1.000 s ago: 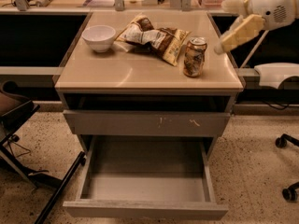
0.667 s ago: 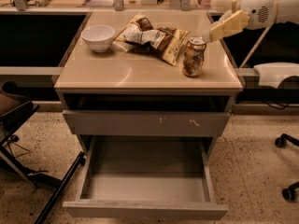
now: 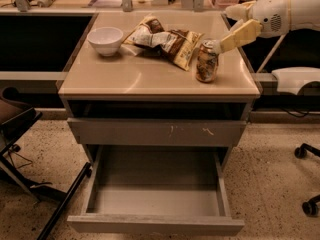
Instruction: Place orange can into middle drawer
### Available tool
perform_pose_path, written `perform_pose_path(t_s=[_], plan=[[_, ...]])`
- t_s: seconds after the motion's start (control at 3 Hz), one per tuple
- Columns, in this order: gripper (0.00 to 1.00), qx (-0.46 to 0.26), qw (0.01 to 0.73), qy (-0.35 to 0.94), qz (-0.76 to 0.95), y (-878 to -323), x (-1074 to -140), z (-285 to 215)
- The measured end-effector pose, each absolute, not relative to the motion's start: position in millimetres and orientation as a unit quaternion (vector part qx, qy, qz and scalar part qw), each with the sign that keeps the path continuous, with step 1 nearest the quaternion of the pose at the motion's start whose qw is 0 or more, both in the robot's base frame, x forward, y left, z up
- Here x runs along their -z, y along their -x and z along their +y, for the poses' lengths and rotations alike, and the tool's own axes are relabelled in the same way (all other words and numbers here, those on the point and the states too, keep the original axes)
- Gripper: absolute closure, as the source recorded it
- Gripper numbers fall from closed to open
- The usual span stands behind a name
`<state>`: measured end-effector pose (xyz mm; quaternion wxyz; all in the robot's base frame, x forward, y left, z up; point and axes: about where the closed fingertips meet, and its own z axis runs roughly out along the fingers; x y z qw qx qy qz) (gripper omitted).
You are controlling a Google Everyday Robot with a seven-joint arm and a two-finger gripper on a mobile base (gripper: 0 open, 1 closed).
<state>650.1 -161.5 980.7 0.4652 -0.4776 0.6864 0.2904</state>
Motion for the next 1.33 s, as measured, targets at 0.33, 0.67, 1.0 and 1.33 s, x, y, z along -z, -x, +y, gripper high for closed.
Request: perform_pose_path(t_s=[0.33,0.67,1.0,1.33], plan=[[0.0,-0.254,0.451,0.451,0.727,-666,-935,-168],[0.0,-0.223,0.462,0.401,0.759,-694,-891,-170],[0.0,-0.228,0.46,0.4,0.759,-693,-889,-168],[0.0,-0.258,0.451,0.39,0.76,-699,-877,-148]])
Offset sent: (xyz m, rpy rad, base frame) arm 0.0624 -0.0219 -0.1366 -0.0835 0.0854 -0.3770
